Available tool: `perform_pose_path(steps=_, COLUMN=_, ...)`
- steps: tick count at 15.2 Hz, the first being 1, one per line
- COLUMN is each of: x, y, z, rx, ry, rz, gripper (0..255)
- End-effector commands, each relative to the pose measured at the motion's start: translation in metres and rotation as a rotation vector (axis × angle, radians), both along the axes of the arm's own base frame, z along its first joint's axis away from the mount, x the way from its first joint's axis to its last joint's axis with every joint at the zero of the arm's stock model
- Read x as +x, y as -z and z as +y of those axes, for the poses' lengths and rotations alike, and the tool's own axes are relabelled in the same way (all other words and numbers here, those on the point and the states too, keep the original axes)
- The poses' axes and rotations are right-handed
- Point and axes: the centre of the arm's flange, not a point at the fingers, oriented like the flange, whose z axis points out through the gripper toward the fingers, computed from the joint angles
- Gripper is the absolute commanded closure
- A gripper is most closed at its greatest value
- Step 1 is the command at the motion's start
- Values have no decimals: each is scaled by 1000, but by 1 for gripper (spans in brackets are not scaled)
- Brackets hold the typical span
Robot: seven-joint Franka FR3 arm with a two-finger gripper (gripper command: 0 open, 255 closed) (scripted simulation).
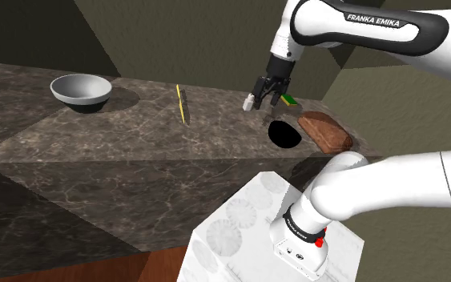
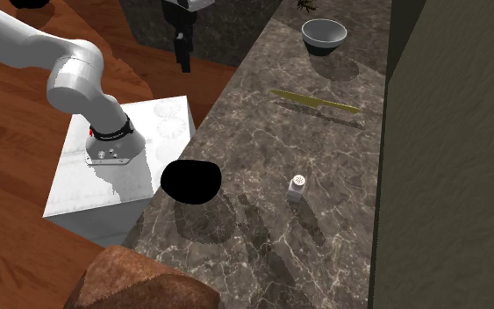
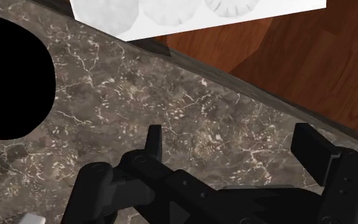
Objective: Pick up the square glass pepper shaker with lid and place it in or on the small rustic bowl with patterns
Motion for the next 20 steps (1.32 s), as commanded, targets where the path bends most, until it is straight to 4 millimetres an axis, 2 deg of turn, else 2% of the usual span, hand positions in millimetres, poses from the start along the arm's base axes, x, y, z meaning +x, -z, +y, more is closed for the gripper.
perform_pose_path(steps=1, x=12, y=8, z=-21, rx=-8, ry=-3, rz=-8, gripper=0)
perform_pose_path(steps=20, x=133, y=90, z=-209, rx=-68, ry=-27, rz=-76, gripper=0)
